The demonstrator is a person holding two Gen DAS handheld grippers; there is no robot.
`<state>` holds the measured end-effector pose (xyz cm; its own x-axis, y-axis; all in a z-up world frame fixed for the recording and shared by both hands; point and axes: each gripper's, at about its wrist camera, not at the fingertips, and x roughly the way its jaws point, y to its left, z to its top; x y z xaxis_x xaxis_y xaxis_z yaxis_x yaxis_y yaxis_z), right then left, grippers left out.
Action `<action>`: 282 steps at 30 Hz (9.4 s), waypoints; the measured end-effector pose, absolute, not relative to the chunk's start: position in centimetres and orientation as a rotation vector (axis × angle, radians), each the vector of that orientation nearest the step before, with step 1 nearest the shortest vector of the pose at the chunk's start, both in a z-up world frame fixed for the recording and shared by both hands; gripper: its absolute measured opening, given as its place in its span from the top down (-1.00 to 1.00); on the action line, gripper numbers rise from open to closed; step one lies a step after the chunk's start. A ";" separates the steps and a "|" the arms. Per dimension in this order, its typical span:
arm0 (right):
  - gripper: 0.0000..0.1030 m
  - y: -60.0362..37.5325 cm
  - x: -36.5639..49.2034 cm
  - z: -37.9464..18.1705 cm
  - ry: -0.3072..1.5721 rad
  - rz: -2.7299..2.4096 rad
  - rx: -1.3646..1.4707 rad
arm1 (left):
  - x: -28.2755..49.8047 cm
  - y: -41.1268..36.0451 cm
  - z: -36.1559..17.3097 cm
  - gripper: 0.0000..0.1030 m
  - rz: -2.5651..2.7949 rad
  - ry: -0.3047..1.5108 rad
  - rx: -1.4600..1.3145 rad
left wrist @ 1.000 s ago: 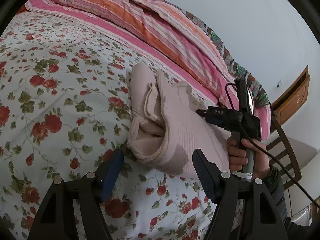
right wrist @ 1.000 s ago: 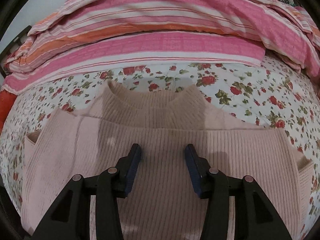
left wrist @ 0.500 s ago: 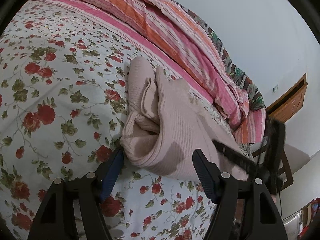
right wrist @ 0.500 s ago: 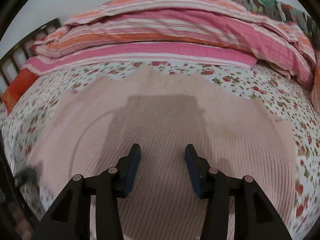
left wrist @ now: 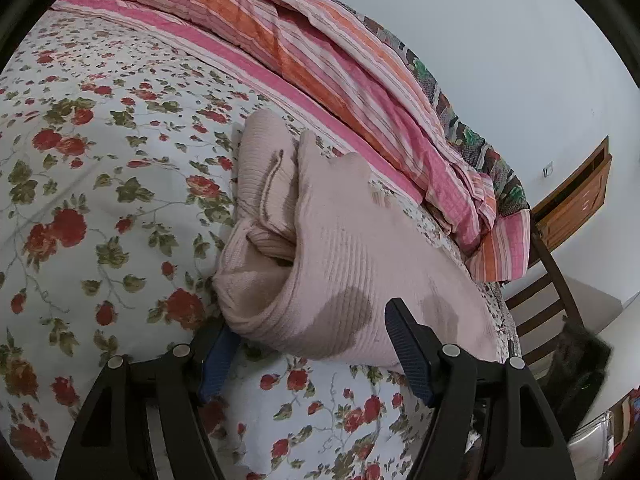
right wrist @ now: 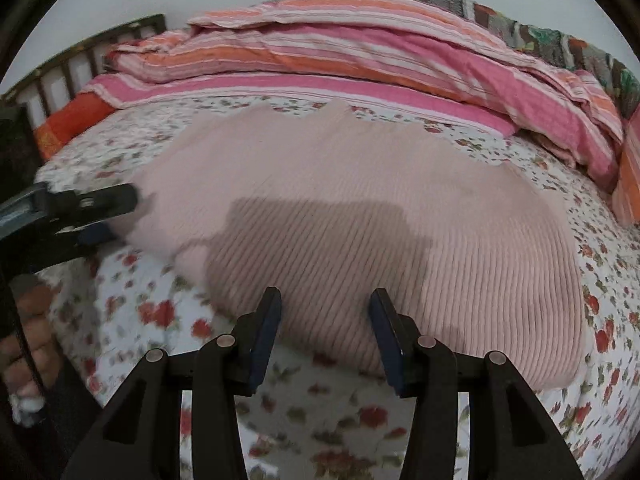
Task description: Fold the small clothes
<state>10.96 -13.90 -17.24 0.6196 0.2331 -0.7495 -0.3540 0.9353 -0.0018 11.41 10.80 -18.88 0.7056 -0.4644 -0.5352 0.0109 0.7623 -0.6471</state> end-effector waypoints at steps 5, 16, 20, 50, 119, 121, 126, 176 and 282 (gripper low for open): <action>0.09 -18.1 11.8 -13.0 0.689 0.404 0.019 | 11.8 10.7 -18.9 -0.35 -0.252 0.714 -0.688; 0.09 -31.0 17.6 -13.5 0.589 0.252 0.419 | 13.5 10.7 -18.5 -0.32 -0.170 0.639 -0.682; 0.09 -33.6 17.5 -14.0 0.590 0.255 0.468 | 15.1 10.9 -18.9 -0.32 -0.124 0.642 -0.722; 0.09 -48.8 12.7 -12.6 0.453 0.061 0.679 | 17.5 -19.0 -6.5 0.53 -0.114 0.584 -0.021; -0.82 -33.5 21.2 -18.3 0.927 0.335 0.530 | 19.1 1.8 -12.1 -0.58 -0.309 0.618 -0.393; -0.83 -33.4 21.7 -18.4 0.944 0.337 0.541 | 18.9 1.9 -11.9 -0.58 -0.312 0.608 -0.390; -0.52 -33.4 22.0 -18.4 0.972 0.368 0.519 | 18.3 2.5 -11.3 -0.58 -0.305 0.585 -0.383; -0.02 -23.6 25.6 -13.5 0.817 0.348 0.335 | 18.7 8.6 -12.1 -0.58 -0.155 0.616 -0.452; -0.35 -20.5 23.1 -16.5 0.691 0.227 0.022 | 21.0 0.2 -16.6 -0.45 -0.102 0.697 -0.144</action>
